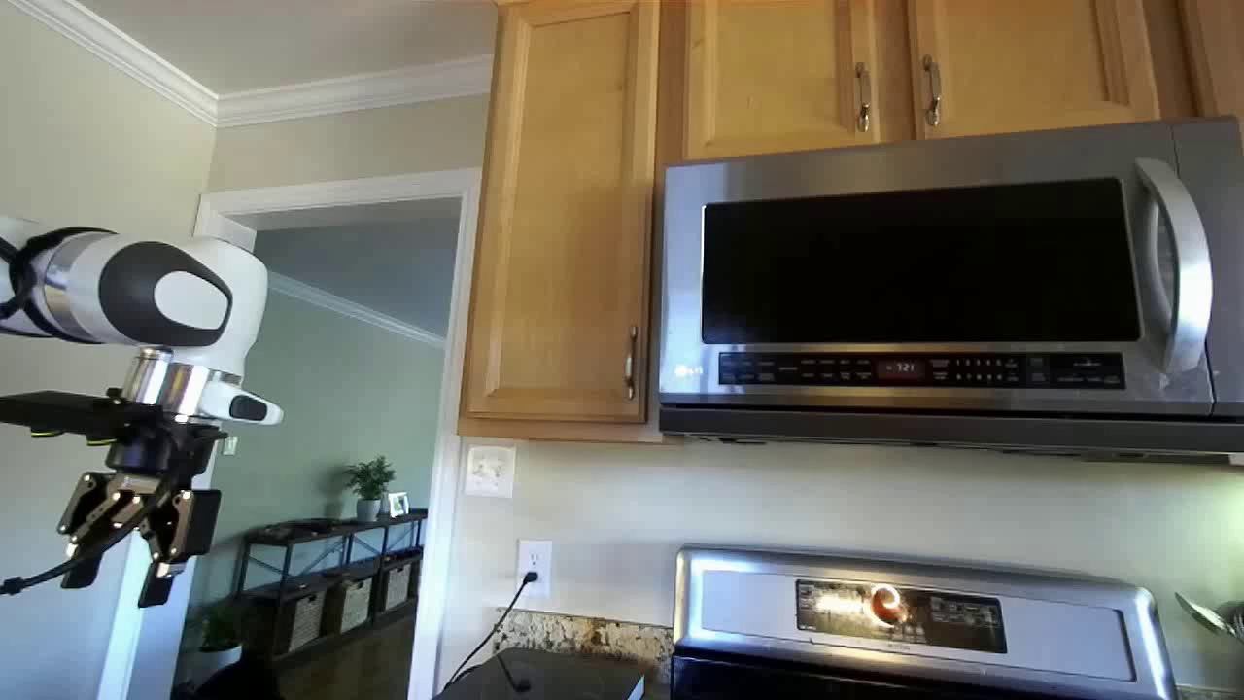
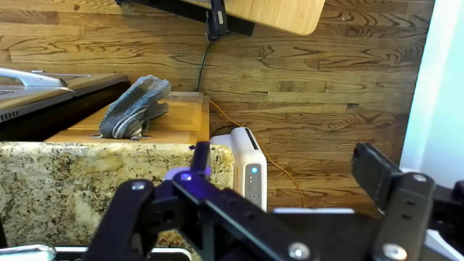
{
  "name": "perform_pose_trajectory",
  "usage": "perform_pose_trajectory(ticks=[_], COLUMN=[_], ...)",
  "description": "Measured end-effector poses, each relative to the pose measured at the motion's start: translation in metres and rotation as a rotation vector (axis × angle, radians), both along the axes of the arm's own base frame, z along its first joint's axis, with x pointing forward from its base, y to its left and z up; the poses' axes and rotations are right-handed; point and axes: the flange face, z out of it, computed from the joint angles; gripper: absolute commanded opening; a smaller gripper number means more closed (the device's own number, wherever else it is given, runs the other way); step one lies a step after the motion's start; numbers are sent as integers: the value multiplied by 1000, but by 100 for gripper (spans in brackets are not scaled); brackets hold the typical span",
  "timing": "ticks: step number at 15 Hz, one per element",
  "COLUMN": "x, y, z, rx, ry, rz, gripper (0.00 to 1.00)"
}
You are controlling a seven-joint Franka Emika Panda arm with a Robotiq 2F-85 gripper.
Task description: Open the left cupboard
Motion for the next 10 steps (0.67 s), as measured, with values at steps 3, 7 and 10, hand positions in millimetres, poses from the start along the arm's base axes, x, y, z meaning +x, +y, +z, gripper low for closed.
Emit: perform_pose_trajectory(ticks=[3,7,10], x=[0,0,6], y=[0,0,-4], z=[0,0,3], rx=[0,0,2], ry=[0,0,-28], rz=[0,0,-14], gripper=[100,100,100])
